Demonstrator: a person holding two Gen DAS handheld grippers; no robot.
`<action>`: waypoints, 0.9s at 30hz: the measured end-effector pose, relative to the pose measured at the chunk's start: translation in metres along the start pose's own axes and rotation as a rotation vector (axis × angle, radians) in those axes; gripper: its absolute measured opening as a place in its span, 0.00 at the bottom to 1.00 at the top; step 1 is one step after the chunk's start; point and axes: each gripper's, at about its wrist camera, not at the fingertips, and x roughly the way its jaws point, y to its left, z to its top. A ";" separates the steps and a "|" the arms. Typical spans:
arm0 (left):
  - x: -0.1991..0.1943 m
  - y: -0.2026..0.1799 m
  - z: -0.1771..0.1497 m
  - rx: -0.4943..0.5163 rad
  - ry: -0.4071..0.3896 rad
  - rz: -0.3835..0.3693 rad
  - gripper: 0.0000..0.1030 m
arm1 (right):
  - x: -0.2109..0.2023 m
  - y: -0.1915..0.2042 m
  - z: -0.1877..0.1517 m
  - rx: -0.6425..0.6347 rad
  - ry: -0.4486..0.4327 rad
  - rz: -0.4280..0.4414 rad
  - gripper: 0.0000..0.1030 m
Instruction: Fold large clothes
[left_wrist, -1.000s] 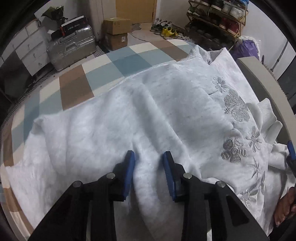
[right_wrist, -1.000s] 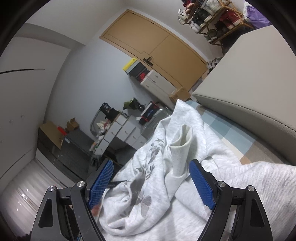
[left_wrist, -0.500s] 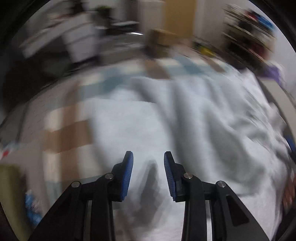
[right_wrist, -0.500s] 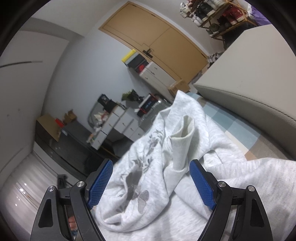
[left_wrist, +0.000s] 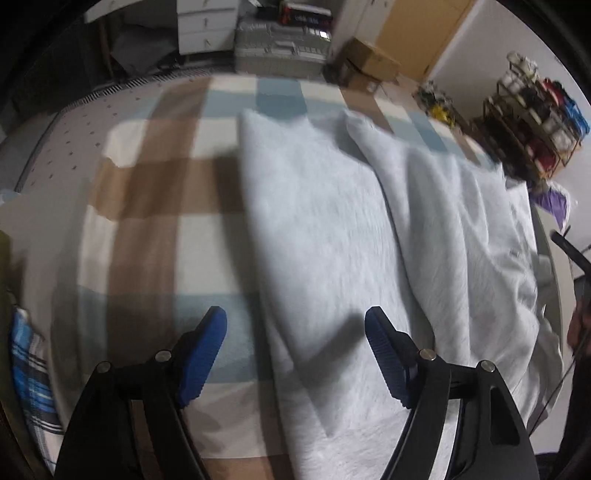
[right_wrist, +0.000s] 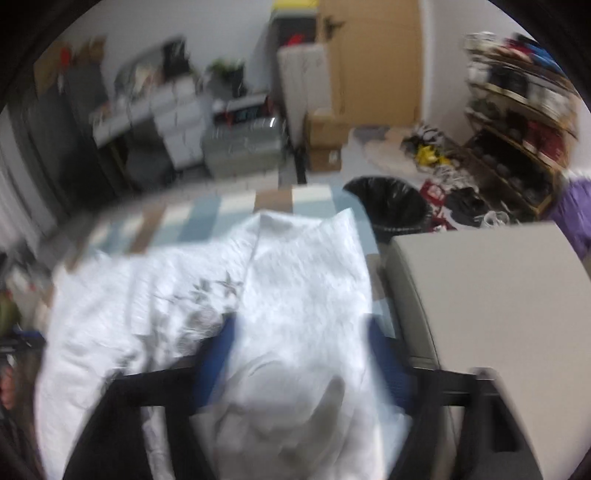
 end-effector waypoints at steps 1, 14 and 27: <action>0.006 0.000 0.001 -0.009 0.012 0.015 0.70 | 0.015 0.005 0.005 -0.050 0.068 -0.026 0.39; 0.020 -0.038 0.010 0.231 0.026 0.134 0.33 | 0.083 0.010 -0.013 -0.196 0.317 -0.138 0.32; 0.046 -0.028 0.081 0.311 -0.041 0.378 0.35 | 0.108 0.040 0.024 -0.210 0.259 -0.118 0.25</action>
